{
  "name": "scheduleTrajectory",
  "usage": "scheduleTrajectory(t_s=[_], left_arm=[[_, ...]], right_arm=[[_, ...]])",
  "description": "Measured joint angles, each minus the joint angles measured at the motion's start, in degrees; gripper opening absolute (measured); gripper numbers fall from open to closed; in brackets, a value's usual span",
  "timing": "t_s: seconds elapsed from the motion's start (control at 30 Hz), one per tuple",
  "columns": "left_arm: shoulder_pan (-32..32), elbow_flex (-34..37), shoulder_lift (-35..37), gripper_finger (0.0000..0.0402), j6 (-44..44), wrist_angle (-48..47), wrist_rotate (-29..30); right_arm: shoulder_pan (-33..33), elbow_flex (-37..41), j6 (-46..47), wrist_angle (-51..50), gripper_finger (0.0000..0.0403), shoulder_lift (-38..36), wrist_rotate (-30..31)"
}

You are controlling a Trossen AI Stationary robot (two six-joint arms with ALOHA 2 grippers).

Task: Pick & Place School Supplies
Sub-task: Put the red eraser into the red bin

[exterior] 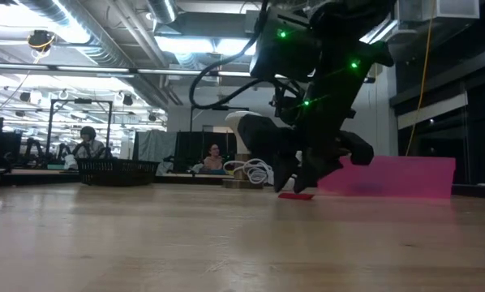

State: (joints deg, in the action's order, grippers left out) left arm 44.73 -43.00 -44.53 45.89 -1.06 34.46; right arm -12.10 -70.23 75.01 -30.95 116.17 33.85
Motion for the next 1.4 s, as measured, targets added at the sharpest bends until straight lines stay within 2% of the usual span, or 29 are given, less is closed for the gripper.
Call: scheduleTrajectory(t_s=[0.8,0.97,1.2,1.4], left_arm=[[0.00,0.00,-0.02,0.0148,0.42,0.03,0.02],[0.00,0.00,-0.02,0.0148,0.44,0.04,-0.69],[0.00,0.00,0.00,0.0148,0.87,0.91,-1.07],[0.00,0.00,0.00,0.0148,0.79,1.09,-1.71]], right_arm=[[0.66,0.50,0.46,0.37,0.0155,1.67,1.15],[0.96,0.44,1.02,-0.33,0.0118,1.70,0.69],[1.68,0.41,0.98,-0.81,0.0020,1.74,0.26],[0.58,0.23,0.81,-0.67,0.0018,1.48,0.55]])
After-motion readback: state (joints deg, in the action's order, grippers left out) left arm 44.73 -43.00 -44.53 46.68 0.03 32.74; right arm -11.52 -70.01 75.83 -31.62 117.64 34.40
